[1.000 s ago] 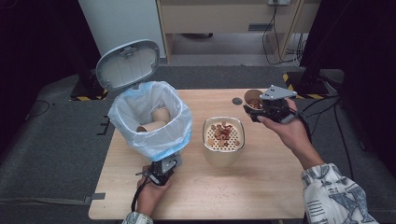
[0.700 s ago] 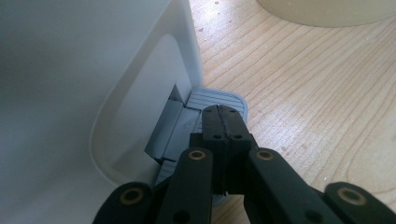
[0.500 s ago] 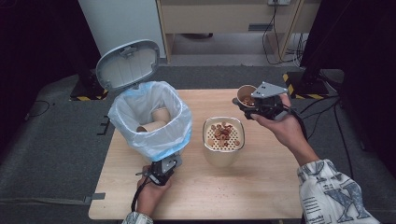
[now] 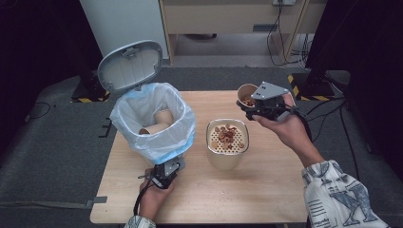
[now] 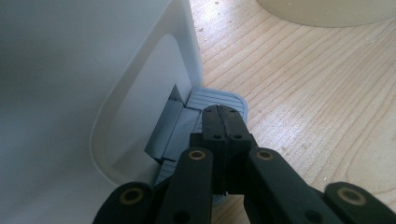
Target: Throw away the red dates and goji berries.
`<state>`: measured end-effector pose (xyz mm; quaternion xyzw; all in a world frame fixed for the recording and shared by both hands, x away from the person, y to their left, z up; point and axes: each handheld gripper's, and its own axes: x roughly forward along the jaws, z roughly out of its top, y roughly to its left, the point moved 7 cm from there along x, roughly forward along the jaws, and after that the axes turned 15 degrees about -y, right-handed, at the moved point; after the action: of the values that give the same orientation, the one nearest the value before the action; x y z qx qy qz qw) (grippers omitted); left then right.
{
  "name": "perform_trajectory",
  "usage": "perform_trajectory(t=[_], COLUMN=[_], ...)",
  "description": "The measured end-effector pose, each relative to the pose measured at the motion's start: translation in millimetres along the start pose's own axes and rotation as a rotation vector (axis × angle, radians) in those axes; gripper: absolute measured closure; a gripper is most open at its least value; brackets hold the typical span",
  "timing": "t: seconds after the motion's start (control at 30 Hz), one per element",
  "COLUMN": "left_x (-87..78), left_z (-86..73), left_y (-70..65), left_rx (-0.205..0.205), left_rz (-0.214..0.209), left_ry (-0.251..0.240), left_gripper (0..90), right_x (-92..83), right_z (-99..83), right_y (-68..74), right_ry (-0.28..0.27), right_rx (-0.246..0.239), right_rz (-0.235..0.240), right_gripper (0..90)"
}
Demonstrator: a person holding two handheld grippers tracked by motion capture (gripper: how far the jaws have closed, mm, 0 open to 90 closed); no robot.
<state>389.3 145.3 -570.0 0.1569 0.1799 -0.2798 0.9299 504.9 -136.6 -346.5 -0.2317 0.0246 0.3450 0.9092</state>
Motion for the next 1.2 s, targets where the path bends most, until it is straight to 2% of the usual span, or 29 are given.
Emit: perform_trajectory(t=[0.03, 0.07, 0.3, 0.57, 0.6, 0.8, 0.83, 0.97, 1.2], left_x=[0.0, 0.7, 0.6, 0.8, 0.1, 0.0, 0.8, 0.8, 0.7], left_z=[0.0, 0.4, 0.4, 0.3, 0.0, -0.1, 0.3, 0.3, 0.2], left_y=[-0.1, 1.0, 0.9, 0.9, 0.0, -0.1, 0.9, 0.9, 1.0], left_rx=[-0.002, 0.026, 0.024, 0.022, 0.000, -0.004, 0.019, 0.018, 0.017], left_rz=[0.001, -0.026, -0.024, -0.025, 0.000, 0.001, -0.024, -0.024, -0.025], left_ry=[0.000, 0.001, 0.000, -0.003, -0.004, -0.004, -0.004, -0.004, -0.004], left_gripper=[89.2, 89.2, 89.2, 89.2, 89.2, 89.2, 89.2, 89.2, 89.2], right_x=[-0.1, -0.1, 3.3, 10.7, 11.3, 11.9, 11.5, 9.1, 6.8], right_z=[1.0, 1.8, 5.9, 2.6, 2.0, 2.2, 3.7, 11.2, 20.1], right_y=[0.0, 0.0, 2.5, 3.2, 3.1, 1.2, 1.0, -0.3, -1.6], right_ry=[-0.004, -0.006, -0.002, 0.028, 0.028, 0.029, 0.027, 0.020, 0.038], right_rx=[-0.002, -0.011, -0.078, -0.171, -0.175, -0.180, -0.185, -0.207, -0.313], right_rz=[0.002, 0.005, 0.004, -0.001, 0.001, -0.002, -0.002, -0.003, -0.025], right_gripper=[33.7, 33.7, 33.6, 33.4, 33.4, 33.4, 33.4, 33.4, 33.5])
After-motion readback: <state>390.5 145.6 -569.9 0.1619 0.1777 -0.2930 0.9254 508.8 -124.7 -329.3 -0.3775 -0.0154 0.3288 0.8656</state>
